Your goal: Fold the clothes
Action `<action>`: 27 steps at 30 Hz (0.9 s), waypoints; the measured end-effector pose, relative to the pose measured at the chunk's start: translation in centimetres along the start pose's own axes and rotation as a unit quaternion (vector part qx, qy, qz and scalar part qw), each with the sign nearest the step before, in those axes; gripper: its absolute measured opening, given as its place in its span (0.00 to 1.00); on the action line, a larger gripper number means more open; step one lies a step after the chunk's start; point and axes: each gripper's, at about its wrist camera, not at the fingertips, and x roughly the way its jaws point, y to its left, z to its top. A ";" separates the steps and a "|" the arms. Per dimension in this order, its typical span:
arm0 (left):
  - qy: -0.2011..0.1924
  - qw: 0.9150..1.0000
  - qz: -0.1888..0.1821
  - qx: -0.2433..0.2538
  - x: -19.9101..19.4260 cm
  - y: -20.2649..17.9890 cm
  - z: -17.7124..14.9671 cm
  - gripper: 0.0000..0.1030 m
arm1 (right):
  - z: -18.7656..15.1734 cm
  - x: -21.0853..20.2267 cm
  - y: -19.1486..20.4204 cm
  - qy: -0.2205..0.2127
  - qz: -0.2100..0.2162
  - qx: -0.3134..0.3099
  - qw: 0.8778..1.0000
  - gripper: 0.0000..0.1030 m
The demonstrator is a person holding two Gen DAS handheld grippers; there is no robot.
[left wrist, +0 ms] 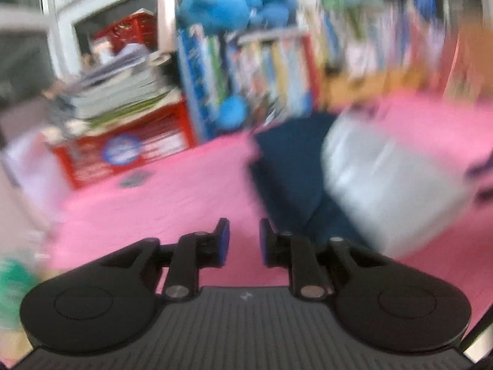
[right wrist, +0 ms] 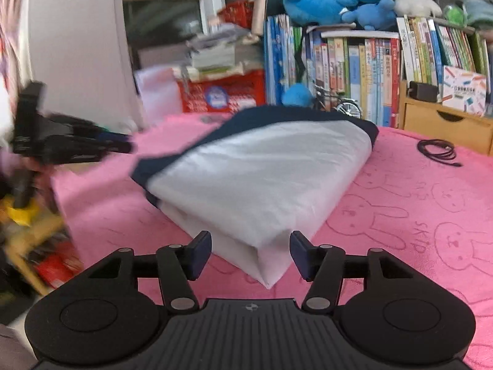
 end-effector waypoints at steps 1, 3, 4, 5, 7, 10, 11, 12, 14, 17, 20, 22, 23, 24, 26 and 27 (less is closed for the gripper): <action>-0.007 0.999 -0.027 -0.022 0.3 0.0 0.9 0.27 | 0.5 -0.3 -0.7 -0.006 -0.002 0.009 1.000 0.60; -0.013 0.996 -0.078 -0.047 1.8 -0.4 2.7 0.33 | 1.4 -1.0 -2.2 -0.017 -0.005 0.026 0.999 0.63; -0.013 0.994 -0.094 -0.053 2.6 -0.7 3.3 0.34 | 1.9 -0.9 -2.8 -0.019 -0.018 0.027 0.999 0.64; -0.011 0.993 -0.107 -0.055 3.7 -1.0 4.0 0.35 | 2.5 -0.6 -3.5 -0.019 -0.036 0.025 0.999 0.64; 0.003 0.989 -0.135 -0.066 6.2 -2.0 5.3 0.35 | 3.4 0.4 -4.9 -0.007 -0.053 0.036 0.998 0.66; 0.048 0.970 -0.203 -0.121 10.8 -2.5 7.5 0.39 | 4.6 2.6 -7.1 -0.002 -0.049 0.057 0.997 0.66; 0.058 0.963 -0.222 -0.139 12.1 -2.7 8.2 0.43 | 4.9 3.4 -7.7 -0.001 -0.044 0.064 0.997 0.66; 0.062 0.959 -0.230 -0.155 13.5 -2.7 9.1 0.48 | 5.3 4.4 -8.3 0.003 -0.040 0.068 0.997 0.66; 0.066 0.950 -0.240 -0.187 16.4 -2.5 11.0 0.56 | 6.2 6.5 -9.5 0.012 -0.035 0.078 0.996 0.68; 0.084 0.947 -0.233 -0.205 20.6 -2.4 13.3 0.63 | 7.0 9.5 -11.4 0.020 -0.023 0.106 0.994 0.69; 0.144 0.941 -0.218 -0.217 25.7 -2.3 14.4 0.67 | 7.5 12.2 -12.7 0.034 -0.011 0.118 0.992 0.69; 0.185 0.934 -0.215 -0.218 28.2 -2.6 14.5 0.67 | 7.7 13.6 -13.1 0.045 -0.010 0.110 0.993 0.69; 0.203 0.930 -0.215 -0.218 29.1 -2.7 14.4 0.67 | 7.7 14.0 -13.2 0.048 -0.007 0.105 0.993 0.69; 0.217 0.927 -0.217 -0.217 29.9 -2.9 14.3 0.67 | 7.7 14.3 -13.2 0.052 -0.003 0.100 0.994 0.70; 0.223 0.927 -0.220 -0.206 30.8 -3.4 13.9 0.64 | 7.7 14.9 -13.3 0.058 0.004 0.089 0.994 0.72; 0.218 0.929 -0.222 -0.200 31.0 -3.6 13.8 0.44 | 7.7 15.1 -13.3 0.060 0.007 0.083 0.995 0.72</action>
